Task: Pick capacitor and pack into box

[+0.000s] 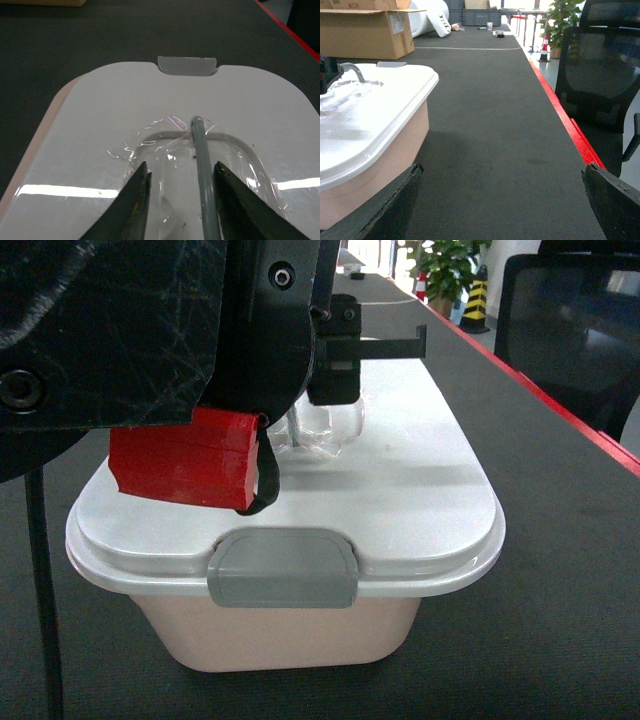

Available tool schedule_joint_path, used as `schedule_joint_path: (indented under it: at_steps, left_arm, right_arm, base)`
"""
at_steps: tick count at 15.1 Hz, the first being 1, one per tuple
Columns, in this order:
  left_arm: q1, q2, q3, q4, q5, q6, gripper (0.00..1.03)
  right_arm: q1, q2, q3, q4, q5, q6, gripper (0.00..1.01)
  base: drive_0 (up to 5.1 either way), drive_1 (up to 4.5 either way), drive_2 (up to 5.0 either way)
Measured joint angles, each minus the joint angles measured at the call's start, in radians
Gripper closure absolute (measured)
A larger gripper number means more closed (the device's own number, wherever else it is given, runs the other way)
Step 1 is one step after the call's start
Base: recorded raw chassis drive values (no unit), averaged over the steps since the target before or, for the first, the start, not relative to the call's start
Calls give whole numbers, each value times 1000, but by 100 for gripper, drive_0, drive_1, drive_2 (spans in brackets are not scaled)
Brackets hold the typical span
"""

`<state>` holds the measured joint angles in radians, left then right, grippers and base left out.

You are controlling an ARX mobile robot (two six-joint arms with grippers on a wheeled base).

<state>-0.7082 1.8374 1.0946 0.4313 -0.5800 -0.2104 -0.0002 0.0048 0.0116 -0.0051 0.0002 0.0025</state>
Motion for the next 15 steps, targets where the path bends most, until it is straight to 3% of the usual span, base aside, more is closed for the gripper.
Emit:
schedule_joint_path:
  at_steps: [1,2,3,4,6,8,9,12,13,15]
  left_arm:
    - [5,-6,-8,15,0,2,57]
    - [20,-34,-34,63,-4,5,35]
    - [80,-127,-85,179,-15,37,6]
    - [116,-159,-114,249,-15,61,3]
    - [222,-237,-237,426,16,121,5]
    - [343,-377,-442,556,116,158,5]
    - [369,-450,-521,581,157,164,5]
    - [398,-570,-681,586,210,185,5]
    - [399,-571,-681,545,222,189,7]
    - [435,-649,-702,363,312,193,23]
  right_arm:
    - [0,0,0,0,0,0,3]
    - [0,0,0,0,0,0,3]
    - [0,0,0,0,0,0,3]
    - [0,0,0,0,0,0,3]
    - [0,0,0,0,0,0,3]
    - [0,0,0,0,0,0,3]
    - [0,0,0,0,0,0,3]
    - [0,0,0,0,0,0,3]
    - [0,0,0,0,0,0,3]
    - [0,0,0,-1,0,0,3]
  base:
    - [0,0,0]
    - [0,0,0]
    - [0,0,0]
    - [0,0,0]
    - [0,0,0]
    - [0,0,0]
    - [0,0,0]
    - [0,0,0]
    - [0,0,0]
    - [0,0,0]
